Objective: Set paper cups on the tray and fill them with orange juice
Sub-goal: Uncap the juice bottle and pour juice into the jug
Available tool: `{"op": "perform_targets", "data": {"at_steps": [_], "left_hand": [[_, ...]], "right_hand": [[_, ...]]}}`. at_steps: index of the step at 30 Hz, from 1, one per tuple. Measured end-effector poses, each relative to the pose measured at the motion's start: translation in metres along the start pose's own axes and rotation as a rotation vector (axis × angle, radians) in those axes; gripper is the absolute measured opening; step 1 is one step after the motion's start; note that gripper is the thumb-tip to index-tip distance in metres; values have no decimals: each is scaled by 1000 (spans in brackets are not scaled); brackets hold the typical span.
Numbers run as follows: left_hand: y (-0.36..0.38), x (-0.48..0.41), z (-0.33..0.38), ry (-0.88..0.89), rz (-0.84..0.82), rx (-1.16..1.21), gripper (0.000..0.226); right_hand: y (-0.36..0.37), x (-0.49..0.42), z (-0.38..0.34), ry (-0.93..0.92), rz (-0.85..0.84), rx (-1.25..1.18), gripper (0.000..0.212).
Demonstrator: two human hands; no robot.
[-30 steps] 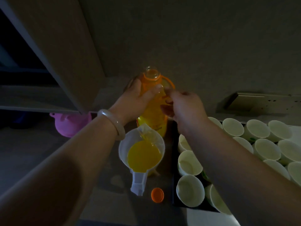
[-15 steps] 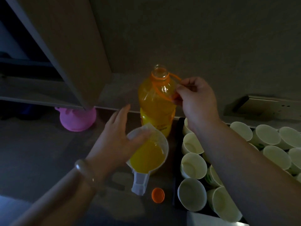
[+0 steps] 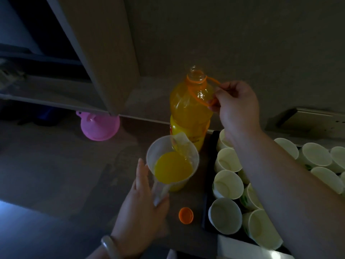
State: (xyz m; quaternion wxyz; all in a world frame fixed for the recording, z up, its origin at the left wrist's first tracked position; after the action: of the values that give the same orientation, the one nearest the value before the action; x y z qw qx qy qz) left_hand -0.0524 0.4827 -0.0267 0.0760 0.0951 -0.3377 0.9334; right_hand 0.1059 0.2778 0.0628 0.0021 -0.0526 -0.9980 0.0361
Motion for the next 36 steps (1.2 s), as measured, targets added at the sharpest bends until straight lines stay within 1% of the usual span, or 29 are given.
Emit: {"op": "perform_targets", "data": {"at_steps": [4,8,15,18,22,24,25,27,28,29,30,32,33,34,36], "left_hand": [[-15,-5,-10,-19,45,-32,75],[-25,-7,-6,49,67,-68,40],[-41,-6,-15,45,136,-70,28],[-47,-8,-18,36,100,-71,26],[-49,-9,-27,14,93,-49,28],[-48,-11,-31,-12,96,-32,36],[-47,-12,-33,-26,95,-26,45],[-47,-13,-34,-53,104,-21,75],[-49,-12,-32,-65,129,-22,91],[-52,-12,-25,-54,165,-26,101],[-56,-11,-13,-9,205,-45,105],[-63,-13,19,144,272,-153,101],[-64,-16,35,224,296,-207,95],[-65,-22,51,280,304,-232,89],[-66,-38,79,331,285,-208,78]], "right_hand": [[-1,-1,-1,-4,9,-5,8],[-1,0,-2,-25,6,1,9],[-2,-3,-3,-78,32,10,15],[-1,-5,-1,-86,41,20,16],[-1,-7,0,-97,58,18,15],[-2,-8,2,-107,55,28,10],[-3,-7,3,-110,45,19,7],[-3,-5,9,-107,1,-32,8],[-2,-4,13,-95,-35,-54,11],[0,-1,19,-76,-78,-67,17],[1,1,25,-57,-123,-82,24],[4,5,38,-41,-219,-108,36],[7,6,43,-47,-281,-111,43],[9,5,49,-59,-348,-115,53],[14,4,58,-91,-451,-97,76]]}}
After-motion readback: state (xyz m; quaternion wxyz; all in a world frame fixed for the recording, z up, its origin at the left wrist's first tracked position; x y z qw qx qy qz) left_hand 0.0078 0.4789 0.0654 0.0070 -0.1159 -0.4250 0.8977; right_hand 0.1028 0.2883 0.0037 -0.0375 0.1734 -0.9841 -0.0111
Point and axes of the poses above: each hand's wrist, its own x-axis away from the middle knuckle, its own y-axis out of the palm, z = x × y, the point moved 7 cm from there along -x, towards the middle knuckle, and after that the axes turned 13 degrees about -z, right-handed, at the moved point
